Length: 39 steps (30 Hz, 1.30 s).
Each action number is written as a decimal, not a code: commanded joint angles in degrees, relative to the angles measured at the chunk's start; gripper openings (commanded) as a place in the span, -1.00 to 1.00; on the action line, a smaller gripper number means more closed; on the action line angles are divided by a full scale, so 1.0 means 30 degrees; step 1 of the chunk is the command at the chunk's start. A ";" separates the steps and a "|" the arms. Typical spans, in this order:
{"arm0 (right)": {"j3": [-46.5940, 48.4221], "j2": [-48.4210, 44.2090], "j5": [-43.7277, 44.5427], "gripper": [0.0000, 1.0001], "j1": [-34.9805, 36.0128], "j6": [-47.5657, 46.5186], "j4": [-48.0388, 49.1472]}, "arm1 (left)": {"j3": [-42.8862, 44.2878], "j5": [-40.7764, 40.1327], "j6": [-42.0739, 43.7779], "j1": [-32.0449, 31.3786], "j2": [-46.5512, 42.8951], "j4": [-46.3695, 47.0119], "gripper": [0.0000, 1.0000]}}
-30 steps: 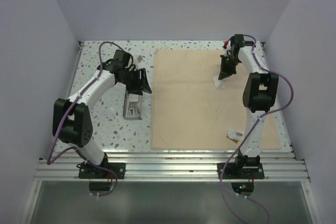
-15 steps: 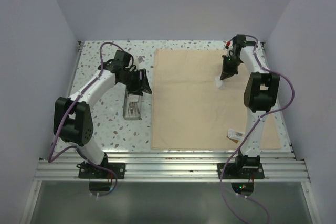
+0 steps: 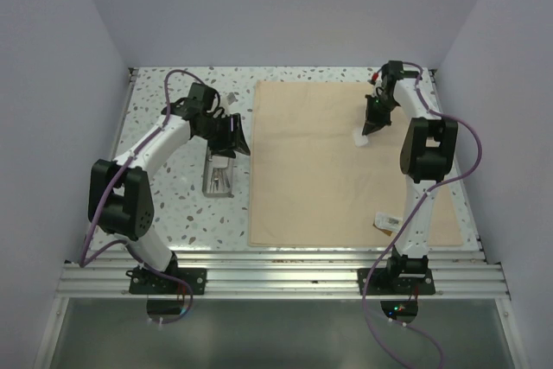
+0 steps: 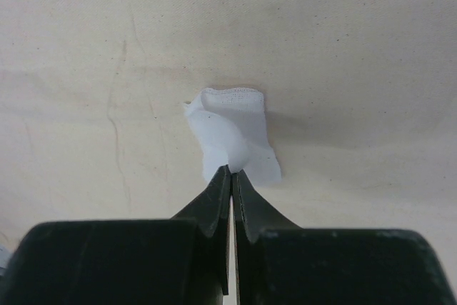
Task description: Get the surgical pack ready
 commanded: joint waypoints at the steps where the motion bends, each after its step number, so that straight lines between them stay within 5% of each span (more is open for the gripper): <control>1: 0.0176 -0.0658 -0.0295 -1.00 -0.0014 -0.0336 -0.0013 | 0.0166 0.0402 0.0197 -0.0068 0.0290 0.0744 0.13; 32: 0.1114 0.0953 0.0612 -0.99 0.0104 -0.0131 -0.0130 | 0.0225 0.0724 0.0050 -0.0068 0.0671 0.0920 0.14; 39: 0.1260 0.0427 0.1403 -0.53 0.0104 0.0044 -0.0422 | 0.0254 0.0813 0.0021 -0.0068 0.0759 0.0978 0.13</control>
